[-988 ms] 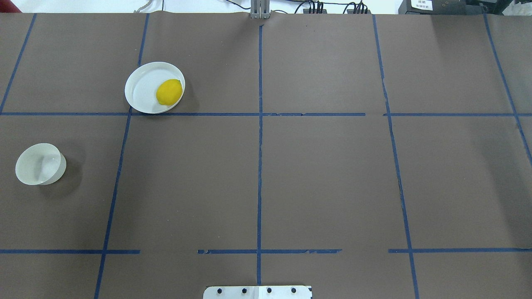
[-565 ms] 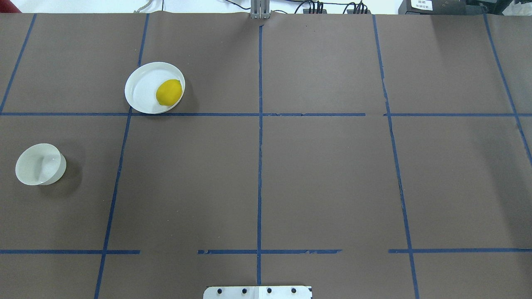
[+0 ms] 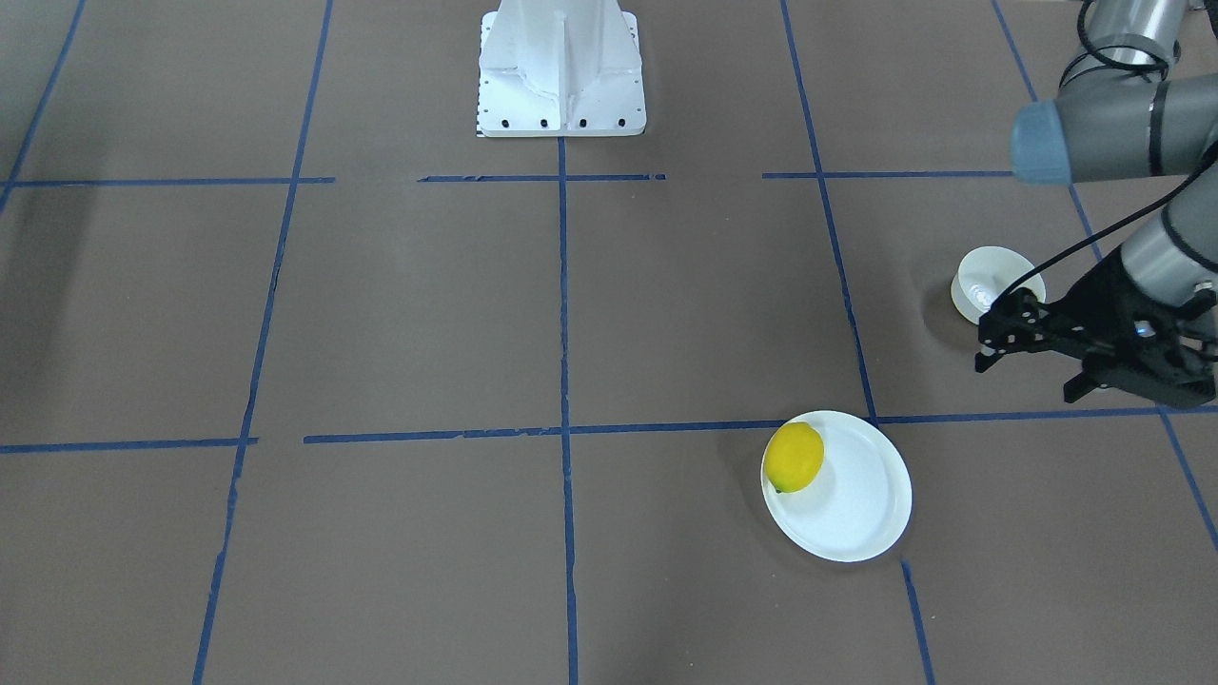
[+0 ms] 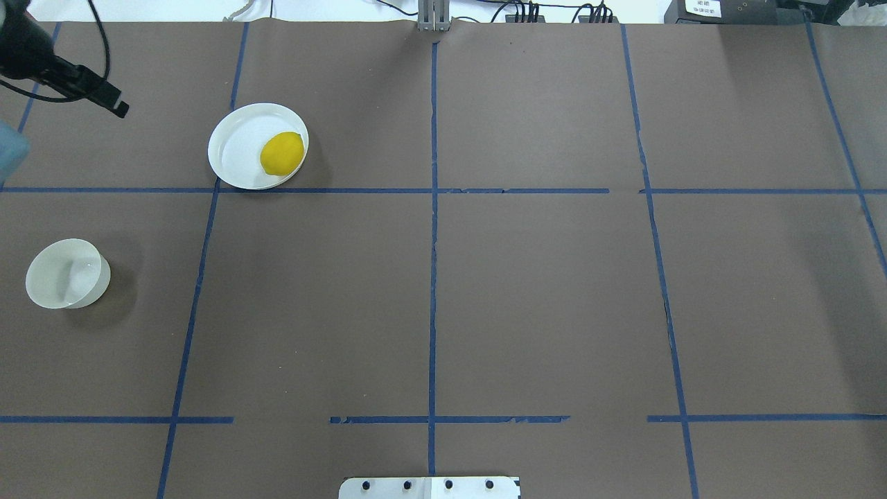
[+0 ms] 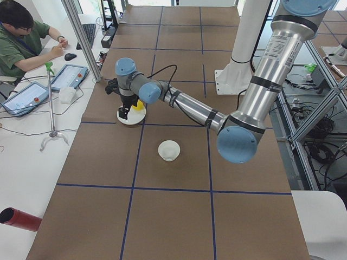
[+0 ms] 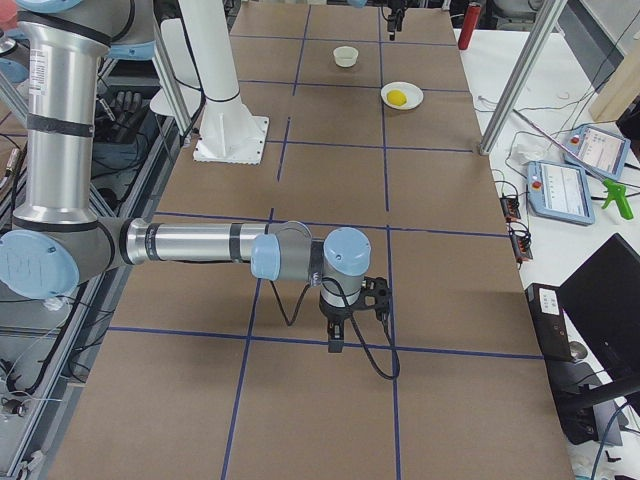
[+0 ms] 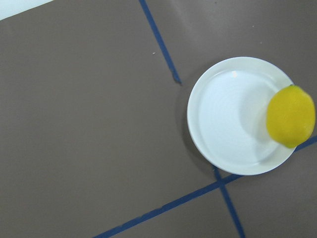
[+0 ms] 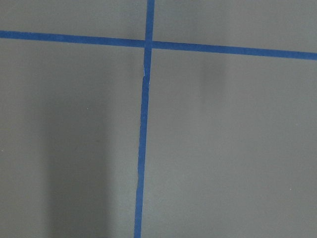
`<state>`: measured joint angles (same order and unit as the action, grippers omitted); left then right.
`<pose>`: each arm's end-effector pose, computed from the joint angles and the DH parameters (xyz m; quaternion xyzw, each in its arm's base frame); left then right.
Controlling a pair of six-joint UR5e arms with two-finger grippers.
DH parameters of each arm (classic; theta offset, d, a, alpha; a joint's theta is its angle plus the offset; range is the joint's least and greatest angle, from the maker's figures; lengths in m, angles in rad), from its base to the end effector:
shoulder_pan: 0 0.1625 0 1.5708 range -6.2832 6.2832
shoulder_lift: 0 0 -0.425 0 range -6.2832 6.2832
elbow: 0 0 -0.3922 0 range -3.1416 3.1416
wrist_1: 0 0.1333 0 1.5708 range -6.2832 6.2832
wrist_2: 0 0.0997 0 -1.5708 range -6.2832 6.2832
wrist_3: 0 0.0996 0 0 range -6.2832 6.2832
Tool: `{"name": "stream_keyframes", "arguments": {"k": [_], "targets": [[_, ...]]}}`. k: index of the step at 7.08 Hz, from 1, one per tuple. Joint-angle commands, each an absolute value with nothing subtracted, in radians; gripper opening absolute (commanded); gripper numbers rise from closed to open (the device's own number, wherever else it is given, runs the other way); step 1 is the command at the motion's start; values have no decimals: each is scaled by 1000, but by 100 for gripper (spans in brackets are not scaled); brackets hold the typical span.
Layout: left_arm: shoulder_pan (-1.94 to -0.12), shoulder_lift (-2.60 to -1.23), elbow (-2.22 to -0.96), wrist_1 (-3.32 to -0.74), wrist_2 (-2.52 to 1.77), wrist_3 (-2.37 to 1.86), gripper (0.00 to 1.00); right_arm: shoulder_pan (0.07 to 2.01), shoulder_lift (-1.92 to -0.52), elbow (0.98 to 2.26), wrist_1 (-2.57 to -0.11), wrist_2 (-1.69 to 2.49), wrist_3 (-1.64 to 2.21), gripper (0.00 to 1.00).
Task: Move lemon from plate to bowl
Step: 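Move the left gripper over the yellow lemon on the white plate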
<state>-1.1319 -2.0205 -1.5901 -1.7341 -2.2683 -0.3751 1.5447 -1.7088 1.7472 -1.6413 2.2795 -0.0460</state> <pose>0.2178 -0.6270 0.3706 0.1398 0.4139 0.1347 0.8894 0.0572 -0.4323 0.6472 -0.0116 -0.3471 -0.0282 0.9373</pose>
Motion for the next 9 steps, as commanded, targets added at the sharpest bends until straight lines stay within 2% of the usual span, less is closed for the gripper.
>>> {"name": "stream_keyframes", "arguments": {"k": [1,3,7,9], "targets": [[-1037,-2141,-1427,-1890,-2212,-571,100,1545,-1709,1747,-1641,2279,-46,100],[-982,-2213,-1300,-2005,-2140,-659,100,1545,-1709,1747,-1641,2279,-46,100],[-904,-2238,-1234,-2055,-2046,-709,100,1545,-1709,1747,-1641,2279,-46,100],[-878,-2270,-1145,-2133,-2046,-750,100,1545,-1709,1747,-1641,2279,-46,100]]}}
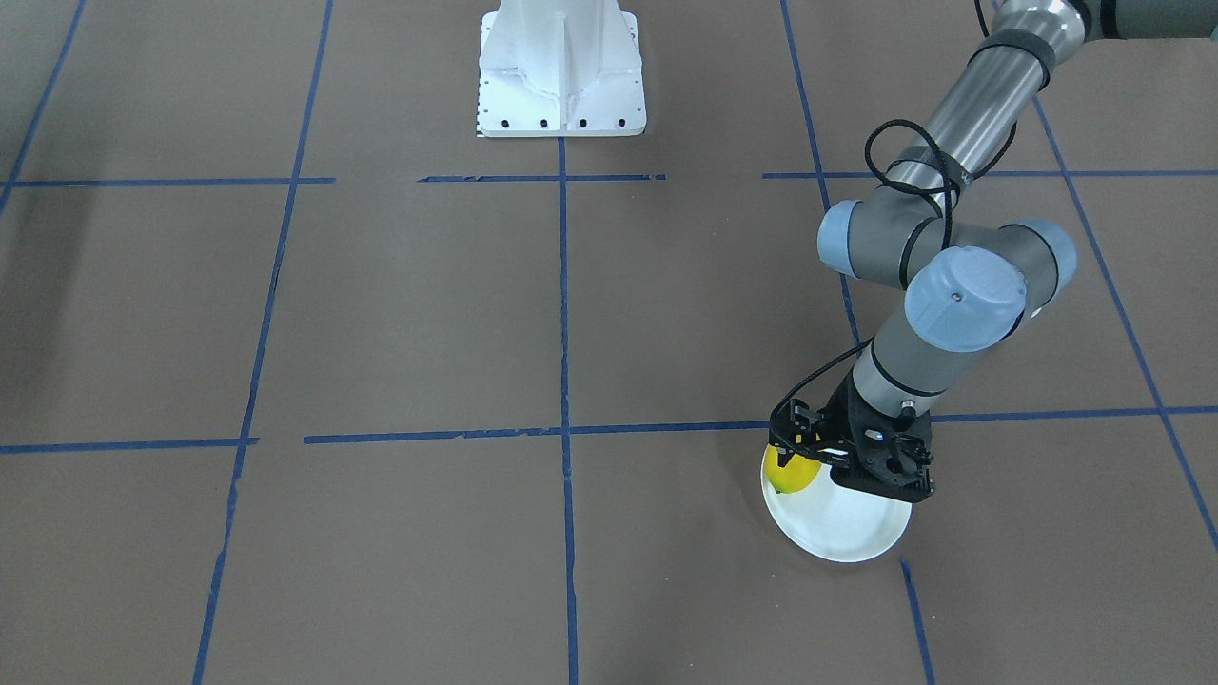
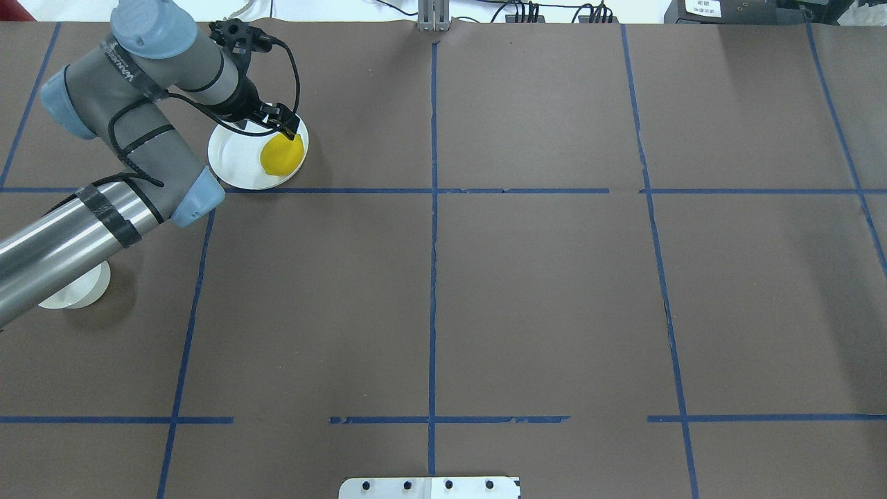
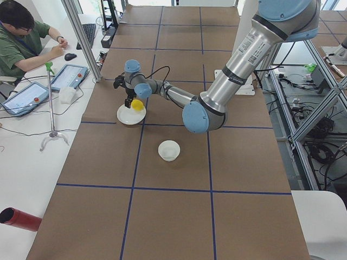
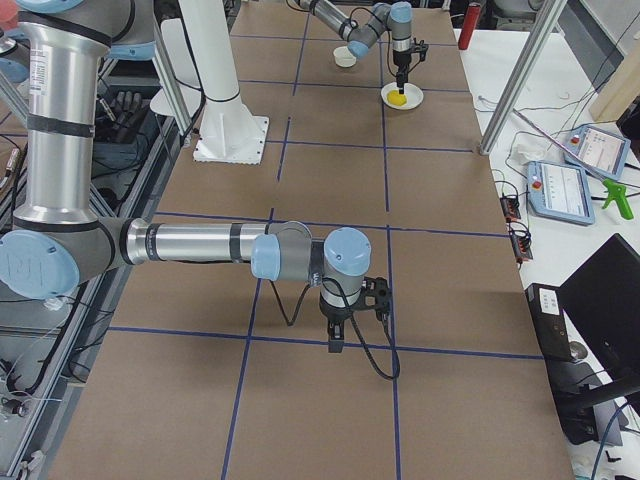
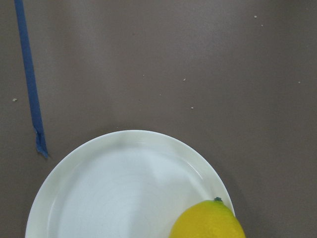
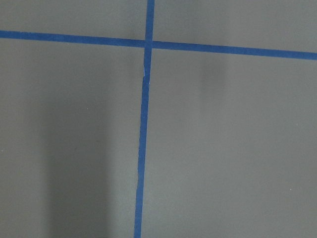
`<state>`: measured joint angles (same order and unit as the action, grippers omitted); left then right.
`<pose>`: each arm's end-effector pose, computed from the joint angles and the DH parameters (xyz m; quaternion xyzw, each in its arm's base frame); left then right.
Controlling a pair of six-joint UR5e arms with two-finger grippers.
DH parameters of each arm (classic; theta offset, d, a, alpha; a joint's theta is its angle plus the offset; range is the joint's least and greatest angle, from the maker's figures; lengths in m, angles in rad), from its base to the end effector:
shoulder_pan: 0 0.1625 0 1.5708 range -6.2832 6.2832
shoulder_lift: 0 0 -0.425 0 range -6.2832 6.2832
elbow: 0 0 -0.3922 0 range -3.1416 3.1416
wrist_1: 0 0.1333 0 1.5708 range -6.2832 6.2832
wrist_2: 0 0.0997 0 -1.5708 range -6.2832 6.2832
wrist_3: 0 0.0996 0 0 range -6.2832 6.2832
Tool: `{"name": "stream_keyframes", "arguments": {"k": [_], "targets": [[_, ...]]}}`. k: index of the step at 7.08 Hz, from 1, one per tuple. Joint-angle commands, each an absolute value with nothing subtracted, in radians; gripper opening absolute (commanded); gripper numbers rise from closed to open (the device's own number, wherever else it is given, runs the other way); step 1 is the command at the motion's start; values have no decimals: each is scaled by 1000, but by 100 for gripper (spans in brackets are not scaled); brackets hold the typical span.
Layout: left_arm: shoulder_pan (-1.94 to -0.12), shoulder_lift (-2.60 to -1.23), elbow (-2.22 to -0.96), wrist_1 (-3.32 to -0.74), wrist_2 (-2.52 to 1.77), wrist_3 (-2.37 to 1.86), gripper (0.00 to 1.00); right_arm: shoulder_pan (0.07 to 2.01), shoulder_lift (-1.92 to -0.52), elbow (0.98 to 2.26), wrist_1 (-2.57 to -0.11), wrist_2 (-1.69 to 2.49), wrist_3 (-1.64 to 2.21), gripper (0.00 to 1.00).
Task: Move lemon from plate to bowl
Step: 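Move the left gripper over the yellow lemon on the white plate, then lower the left gripper and close it around the lemon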
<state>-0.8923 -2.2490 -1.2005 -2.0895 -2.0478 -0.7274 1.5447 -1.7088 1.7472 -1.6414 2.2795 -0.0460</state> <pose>0.4170 -0.6568 0.3612 0.1579 0.4174 0.0731 0.8919 0.0572 -0.4323 0.6472 -0.0116 -0.3471 -0.0282 0.9373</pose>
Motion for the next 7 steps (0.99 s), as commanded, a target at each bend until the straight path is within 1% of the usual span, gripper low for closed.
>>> {"name": "stream_keyframes", "arguments": {"k": [1,6,7], "targets": [[-876,-2275,-1134,-2134,-2046,-753,100,1545,-1709,1747,-1641,2279,-46,100],[-847,-2264,-1132,-2134,-2052,-759,99,1545,-1709,1747,-1641,2279,-46,100],[-847,-2263,-1134,-2134,-2052,-756,92,1545,-1709,1747,-1641,2279,-46,100]]}}
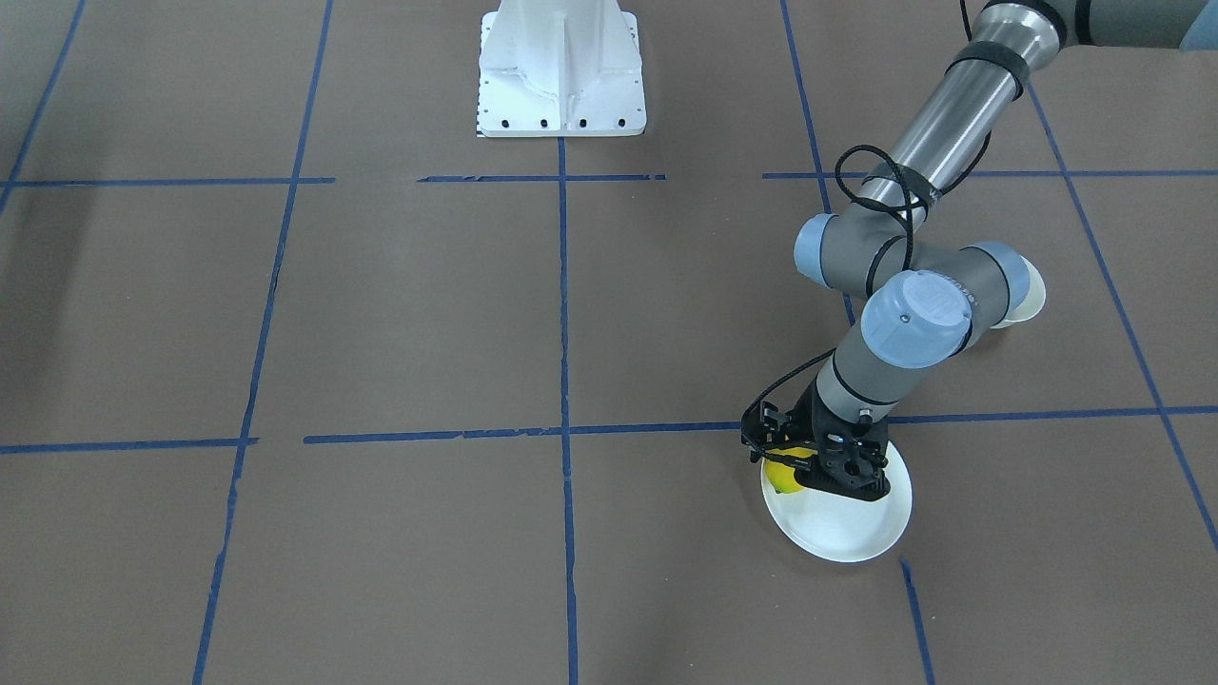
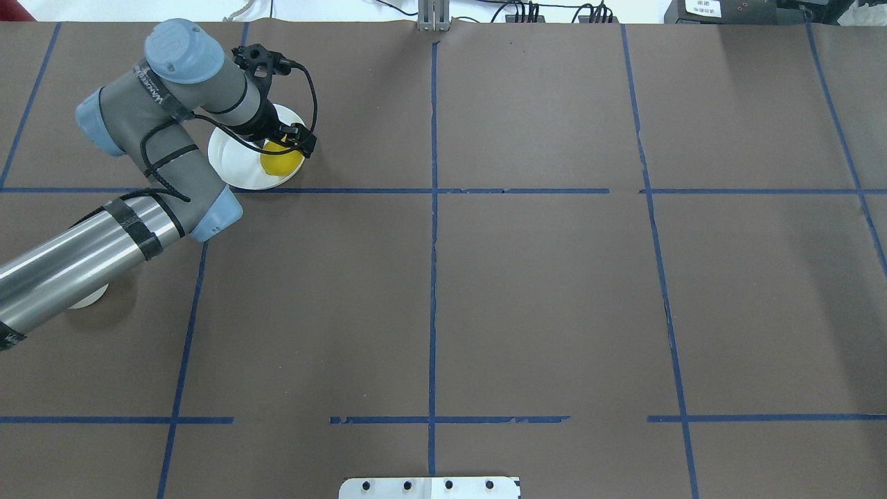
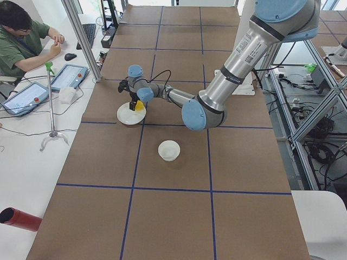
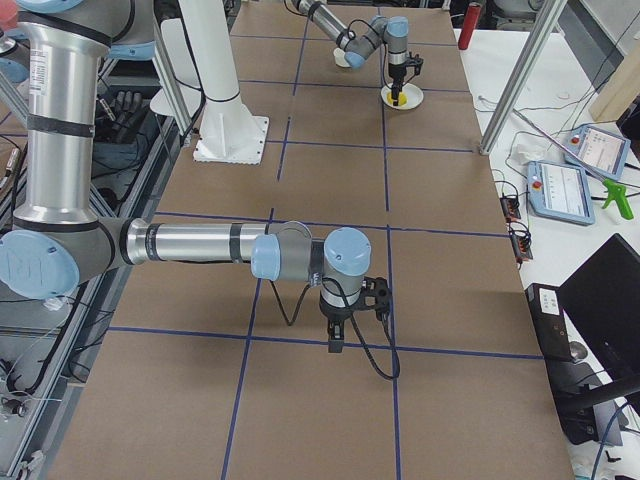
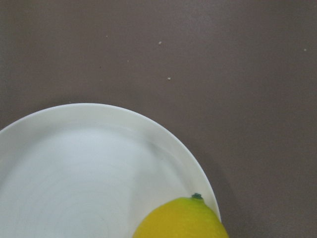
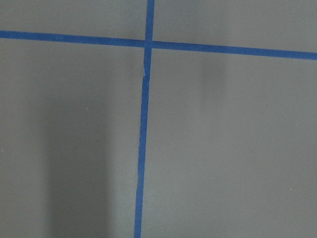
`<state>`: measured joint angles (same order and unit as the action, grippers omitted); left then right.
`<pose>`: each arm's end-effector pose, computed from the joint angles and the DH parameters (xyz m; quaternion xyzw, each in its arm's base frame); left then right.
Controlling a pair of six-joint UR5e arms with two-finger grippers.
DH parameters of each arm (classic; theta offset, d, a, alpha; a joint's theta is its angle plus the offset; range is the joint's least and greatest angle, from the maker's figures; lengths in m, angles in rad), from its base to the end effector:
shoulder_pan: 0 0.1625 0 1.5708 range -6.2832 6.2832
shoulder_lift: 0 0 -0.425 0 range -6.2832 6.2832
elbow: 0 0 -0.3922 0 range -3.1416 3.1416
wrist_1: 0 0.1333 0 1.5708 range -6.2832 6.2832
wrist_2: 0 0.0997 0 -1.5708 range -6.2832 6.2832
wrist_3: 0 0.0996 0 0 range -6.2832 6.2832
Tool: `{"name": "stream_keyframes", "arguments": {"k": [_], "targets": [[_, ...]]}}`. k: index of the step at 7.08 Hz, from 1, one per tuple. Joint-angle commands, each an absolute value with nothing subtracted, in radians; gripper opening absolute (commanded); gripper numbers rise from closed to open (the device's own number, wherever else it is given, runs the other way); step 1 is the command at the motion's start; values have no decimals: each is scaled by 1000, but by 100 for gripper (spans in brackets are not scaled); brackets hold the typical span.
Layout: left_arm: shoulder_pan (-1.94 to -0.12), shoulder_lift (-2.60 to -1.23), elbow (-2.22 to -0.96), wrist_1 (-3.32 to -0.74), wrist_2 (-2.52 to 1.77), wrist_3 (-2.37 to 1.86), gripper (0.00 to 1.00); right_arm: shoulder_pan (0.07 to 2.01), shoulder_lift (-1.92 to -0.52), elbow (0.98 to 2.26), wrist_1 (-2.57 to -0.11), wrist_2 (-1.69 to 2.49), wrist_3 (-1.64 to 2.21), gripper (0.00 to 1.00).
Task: Move lemon from plate to bowl
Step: 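Lower the left gripper and close it around the lemon, then lift the lemon with the left gripper and carry it toward the white bowl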
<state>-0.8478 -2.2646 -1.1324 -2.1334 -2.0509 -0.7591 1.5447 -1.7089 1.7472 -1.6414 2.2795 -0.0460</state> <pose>0.4532 -0.6455 0.3778 0.1377 0.4217 0.0785 0.8928 0.0572 -0.4322 0.6472 -0.0117 -0.3471 -0.0282 0.9373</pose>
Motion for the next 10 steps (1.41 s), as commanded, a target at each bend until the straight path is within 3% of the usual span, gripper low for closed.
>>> {"name": "stream_keyframes", "arguments": {"k": [1,3,4,7,9,10], "targets": [[-847,-2261,-1134,-2132,-2056,-747,75,1545,-1709,1747,-1641,2279,-46,100],[-863,-2260,-1141,-2117,-2119,-746,10,1545,-1709,1747,-1641,2279,-46,100],[-892,-2261,-1147,-2100,-2147,-746,3,1545,-1707,1747,-1641,2279,-46,100],[-1029,-2263,-1212,-1868,-2157,-863,4,1545,-1709,1747,-1641,2279,-46,100],[-1107,-2241,-1219,-1858,-2180,-1013,4,1545,-1709,1747,-1641,2279,-46,100],[-1115,-2129,-1326,-1867,-2178,-1009,4,1545,-1709,1747,-1641,2279,-46,100]]}}
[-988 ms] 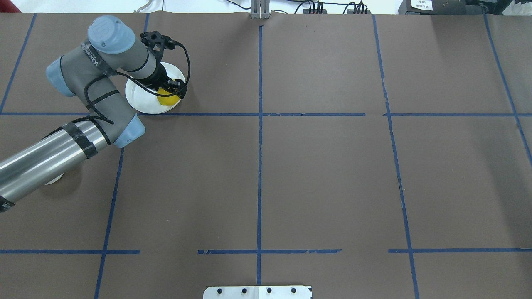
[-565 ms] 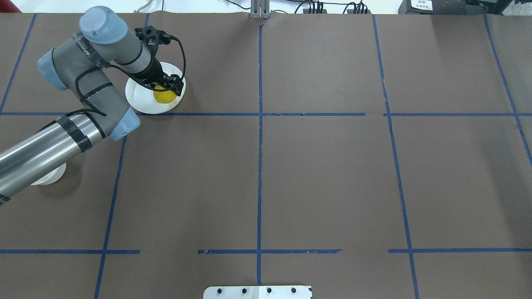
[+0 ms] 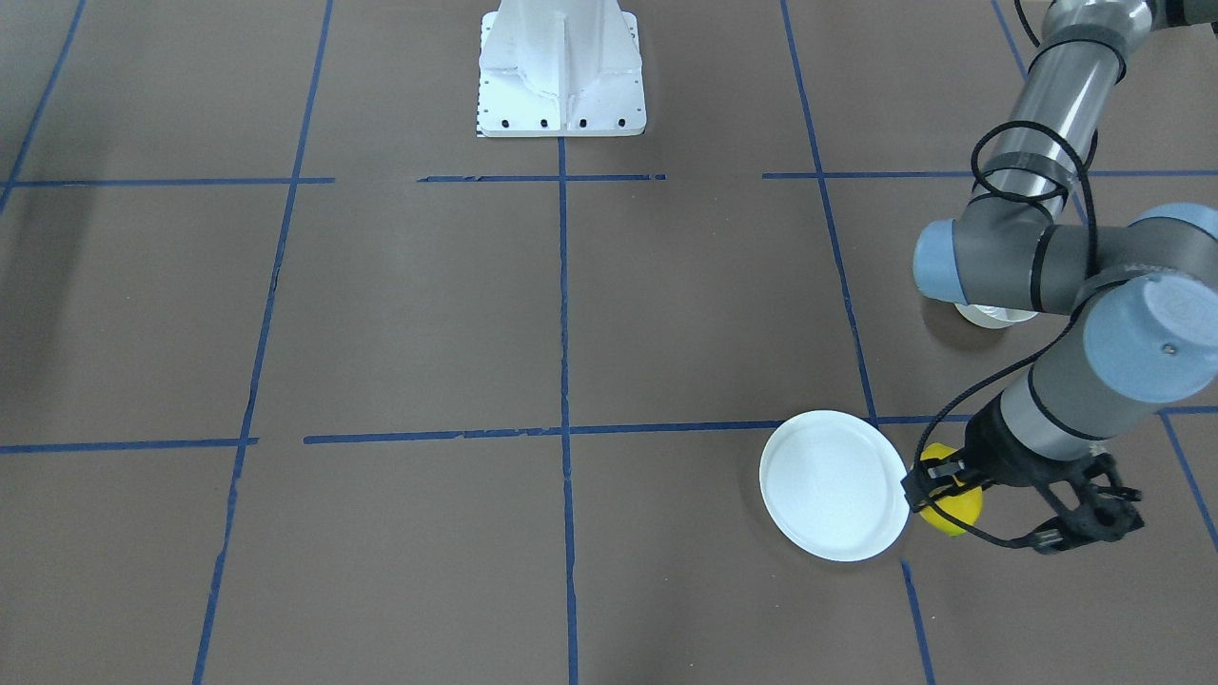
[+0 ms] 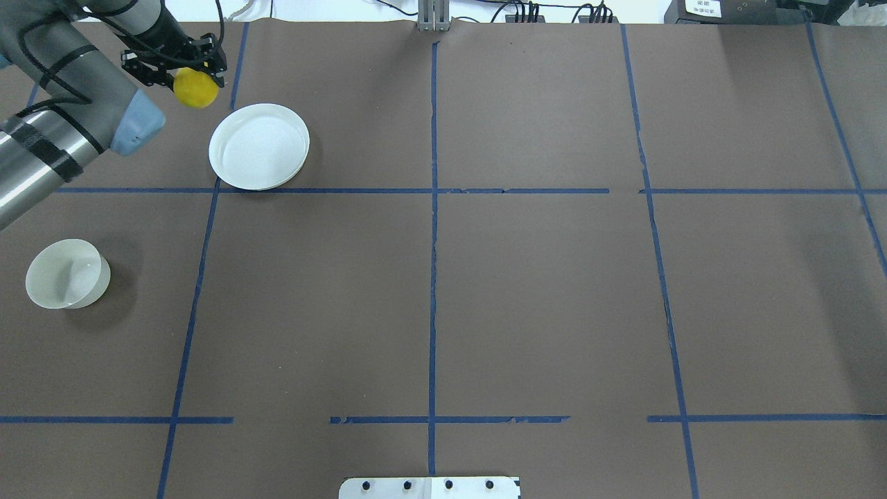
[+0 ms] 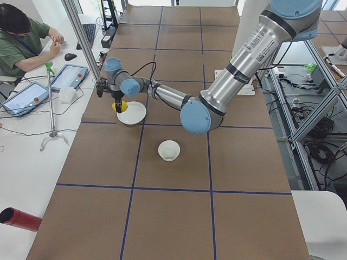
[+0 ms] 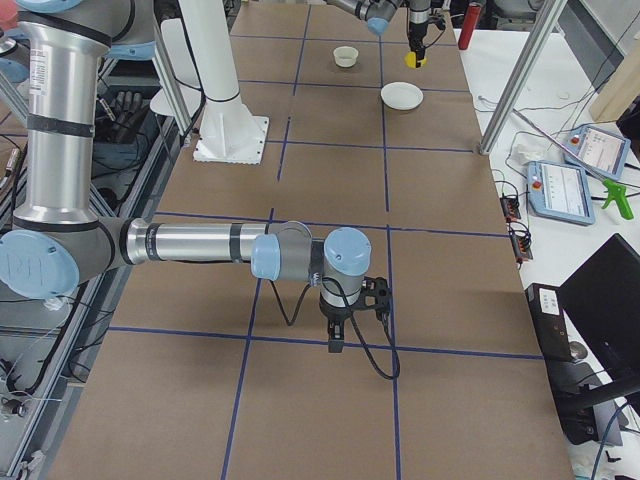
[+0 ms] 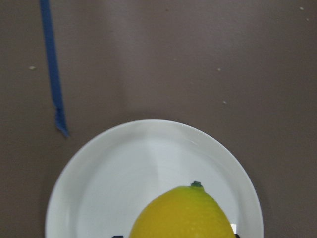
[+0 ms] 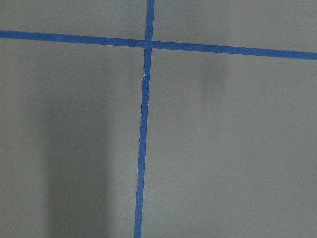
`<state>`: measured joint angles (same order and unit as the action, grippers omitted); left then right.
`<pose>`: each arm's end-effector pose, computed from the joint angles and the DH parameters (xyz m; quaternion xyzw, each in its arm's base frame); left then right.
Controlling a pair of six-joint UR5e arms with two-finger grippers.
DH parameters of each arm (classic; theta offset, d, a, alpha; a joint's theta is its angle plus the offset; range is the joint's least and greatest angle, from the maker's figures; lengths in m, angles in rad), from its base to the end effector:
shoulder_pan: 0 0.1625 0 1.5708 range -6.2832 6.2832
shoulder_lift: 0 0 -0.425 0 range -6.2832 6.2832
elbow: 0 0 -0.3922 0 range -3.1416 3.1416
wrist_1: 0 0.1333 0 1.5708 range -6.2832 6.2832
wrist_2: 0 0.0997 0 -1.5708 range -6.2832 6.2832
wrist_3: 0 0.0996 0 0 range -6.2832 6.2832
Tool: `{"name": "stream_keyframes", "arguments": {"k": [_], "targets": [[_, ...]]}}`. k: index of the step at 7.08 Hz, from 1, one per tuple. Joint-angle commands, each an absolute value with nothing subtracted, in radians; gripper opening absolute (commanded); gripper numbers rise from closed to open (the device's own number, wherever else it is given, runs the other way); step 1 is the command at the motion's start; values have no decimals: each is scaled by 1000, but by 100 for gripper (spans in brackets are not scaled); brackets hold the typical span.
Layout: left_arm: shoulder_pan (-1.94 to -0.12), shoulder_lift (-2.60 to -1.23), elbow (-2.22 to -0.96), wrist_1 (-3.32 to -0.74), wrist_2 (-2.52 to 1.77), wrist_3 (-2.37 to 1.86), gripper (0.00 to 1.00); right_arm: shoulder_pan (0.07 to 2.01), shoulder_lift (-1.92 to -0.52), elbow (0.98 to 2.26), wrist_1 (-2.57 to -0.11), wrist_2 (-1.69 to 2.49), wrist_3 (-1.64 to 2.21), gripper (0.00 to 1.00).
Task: Move lemon from plate to bowl
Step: 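Lift the lemon with the left gripper and carry it toward the white bowl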
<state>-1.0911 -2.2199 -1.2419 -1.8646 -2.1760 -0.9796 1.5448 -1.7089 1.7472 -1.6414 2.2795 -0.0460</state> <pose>0.2818 -0.7077 0.3871 0.0257 0.4040 -0.1378 0.9039 0.0573 -0.4322 0.6472 -0.0117 -0.3471 -0.0282 0.9373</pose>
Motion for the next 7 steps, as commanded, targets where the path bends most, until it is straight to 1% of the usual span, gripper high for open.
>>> {"name": "stream_keyframes", "arguments": {"k": [1,3,5,6,7], "targets": [[-1121,-2018,-1464,-1867,-2177,-985,4,1545,-1709,1747,-1641,2279,-46,100],[-1126,-1773,-1698,-1871,-2174,-838,4,1545,-1709,1747,-1641,2279,-46,100],[-1126,-1555,-1869,-1896,-2166,-805,4,1545,-1709,1747,-1641,2279,-46,100],[-1126,-1448,-1881,-2036,-2164,-817,4,1545,-1709,1747,-1641,2279,-46,100],[-1118,-1386,-1865,-2169,-2145,-875,4,1545,-1709,1747,-1641,2279,-46,100]]}}
